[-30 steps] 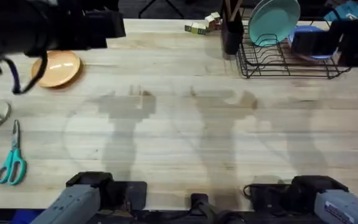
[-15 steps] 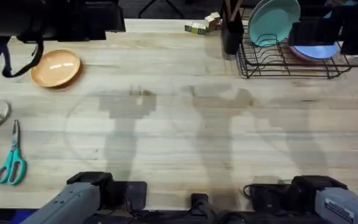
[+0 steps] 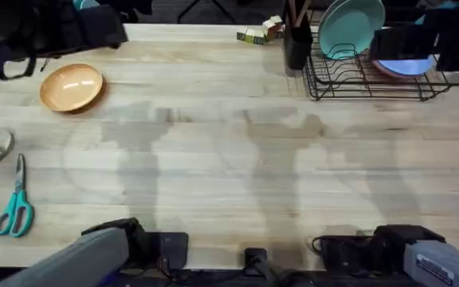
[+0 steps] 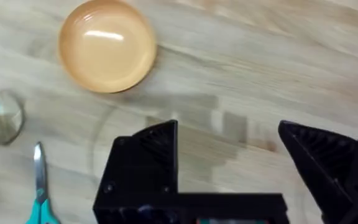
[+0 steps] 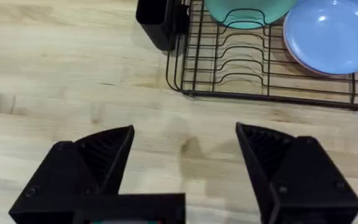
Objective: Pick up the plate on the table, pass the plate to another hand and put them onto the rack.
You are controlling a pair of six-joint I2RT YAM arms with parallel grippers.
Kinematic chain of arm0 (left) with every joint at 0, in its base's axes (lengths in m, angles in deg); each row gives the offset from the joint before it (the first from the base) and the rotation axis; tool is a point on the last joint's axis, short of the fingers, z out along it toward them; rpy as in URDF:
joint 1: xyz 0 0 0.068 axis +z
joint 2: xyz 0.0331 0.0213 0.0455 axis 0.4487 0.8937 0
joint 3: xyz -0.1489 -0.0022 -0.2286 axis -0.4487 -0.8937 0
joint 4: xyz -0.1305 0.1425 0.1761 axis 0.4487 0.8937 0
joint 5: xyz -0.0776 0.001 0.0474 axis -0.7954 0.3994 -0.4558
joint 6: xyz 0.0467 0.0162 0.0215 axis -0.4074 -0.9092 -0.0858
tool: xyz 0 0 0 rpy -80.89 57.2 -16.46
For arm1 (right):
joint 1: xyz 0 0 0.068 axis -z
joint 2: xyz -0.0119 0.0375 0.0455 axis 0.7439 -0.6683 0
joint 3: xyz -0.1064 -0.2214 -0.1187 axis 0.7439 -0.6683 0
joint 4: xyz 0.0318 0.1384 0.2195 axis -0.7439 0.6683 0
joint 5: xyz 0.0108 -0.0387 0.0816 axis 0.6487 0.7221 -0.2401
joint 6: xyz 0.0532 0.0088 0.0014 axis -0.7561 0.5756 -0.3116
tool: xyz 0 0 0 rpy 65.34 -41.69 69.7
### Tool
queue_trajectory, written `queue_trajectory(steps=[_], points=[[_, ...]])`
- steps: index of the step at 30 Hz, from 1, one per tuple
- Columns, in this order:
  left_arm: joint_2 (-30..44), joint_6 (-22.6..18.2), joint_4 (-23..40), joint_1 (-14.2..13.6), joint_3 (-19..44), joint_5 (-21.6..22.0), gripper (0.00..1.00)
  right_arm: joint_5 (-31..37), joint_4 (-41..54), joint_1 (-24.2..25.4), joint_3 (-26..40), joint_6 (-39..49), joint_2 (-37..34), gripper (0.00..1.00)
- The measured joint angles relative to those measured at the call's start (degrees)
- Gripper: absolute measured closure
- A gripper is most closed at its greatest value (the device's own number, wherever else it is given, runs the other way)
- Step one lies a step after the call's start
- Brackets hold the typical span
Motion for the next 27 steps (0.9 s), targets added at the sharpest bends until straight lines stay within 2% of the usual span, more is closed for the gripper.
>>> queue_trajectory(steps=[8,16,22,27], points=[[7.8,0.07,-1.68,10.55,3.99,-0.03,0.009,-0.02,-0.01,0.0,0.0,0.0,0.0,0.009],[13.65,0.24,-6.88,20.09,4.28,-0.03,0.008,-0.01,0.0,0.0,0.0,0.0,0.0,0.009],[16.58,0.24,-11.28,24.51,4.28,-0.04,0.007,-0.02,1.04,0.0,0.0,0.0,0.0,0.009],[20.12,0.24,-13.74,26.47,4.28,-0.32,0.007,0.0,1.49,0.0,0.0,0.0,0.02,0.009]])
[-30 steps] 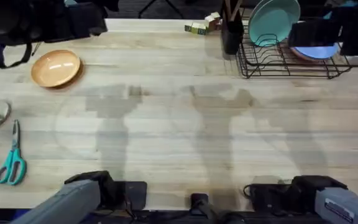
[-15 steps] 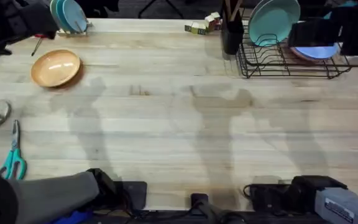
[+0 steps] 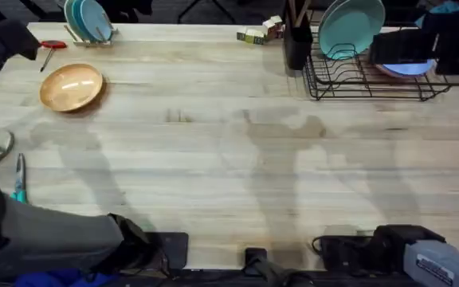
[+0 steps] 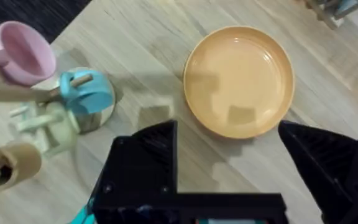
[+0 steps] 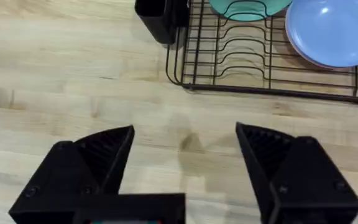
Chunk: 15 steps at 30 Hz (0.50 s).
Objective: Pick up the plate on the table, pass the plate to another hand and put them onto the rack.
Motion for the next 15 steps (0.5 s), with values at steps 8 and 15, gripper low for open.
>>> queue_trajectory(steps=[8,15], points=[[7.45,0.07,-4.38,0.15,0.0,-1.39,0.007,-0.01,0.0,0.0,0.0,0.0,0.0,0.009],[11.93,0.2,-7.51,0.88,0.0,-1.6,0.007,0.0,0.0,0.0,0.0,0.0,-0.02,0.009]])
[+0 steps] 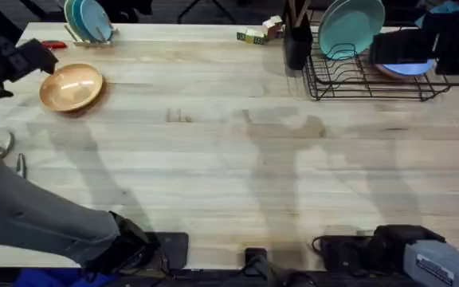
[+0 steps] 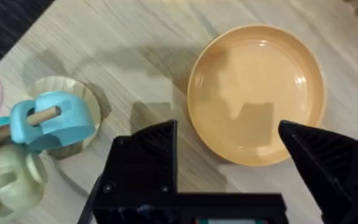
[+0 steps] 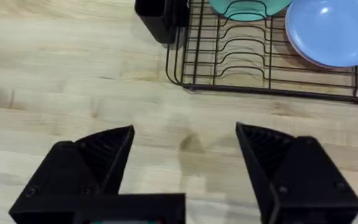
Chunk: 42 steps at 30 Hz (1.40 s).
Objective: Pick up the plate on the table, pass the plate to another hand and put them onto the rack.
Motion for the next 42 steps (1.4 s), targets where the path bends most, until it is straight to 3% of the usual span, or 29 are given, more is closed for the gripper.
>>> queue_trajectory(steps=[21,42], points=[[9.0,0.02,-1.39,0.3,0.2,1.71,0.007,0.0,0.0,0.0,0.0,0.0,-0.42,0.009],[12.72,1.51,-1.62,1.22,0.35,1.64,0.007,0.0,0.02,0.0,0.0,0.0,-0.42,0.009]])
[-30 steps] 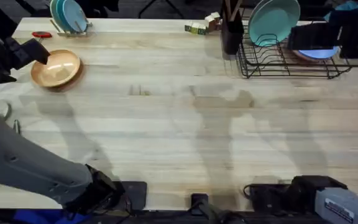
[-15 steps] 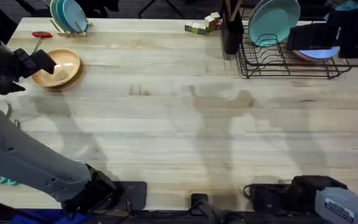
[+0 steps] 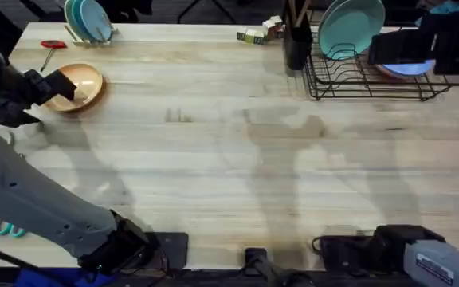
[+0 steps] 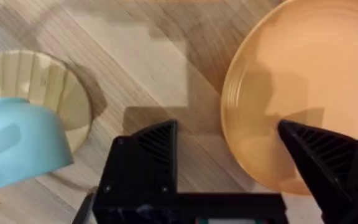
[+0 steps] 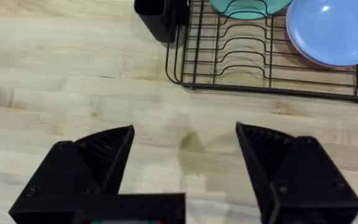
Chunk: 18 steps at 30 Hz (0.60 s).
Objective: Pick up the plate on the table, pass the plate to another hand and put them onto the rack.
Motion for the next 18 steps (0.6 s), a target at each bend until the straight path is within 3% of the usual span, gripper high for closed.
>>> queue_trajectory(steps=[6,11,12,14,18], points=[[-0.01,0.02,0.01,0.0,0.0,0.02,0.011,0.0,0.0,0.0,0.0,0.0,-0.02,0.009],[-0.01,0.17,0.01,-0.07,0.0,-0.3,0.167,0.0,0.0,0.0,0.0,0.0,-0.02,0.008],[-0.01,0.35,0.01,-0.07,0.0,-0.35,0.229,0.0,0.0,0.0,0.0,0.0,0.0,0.009],[-0.01,0.4,0.0,-0.07,0.04,-0.42,0.501,0.0,-0.02,0.0,0.0,0.0,0.0,0.009],[-0.01,0.49,0.03,0.23,0.17,0.08,0.712,0.0,0.0,0.0,0.0,0.0,0.0,0.009]])
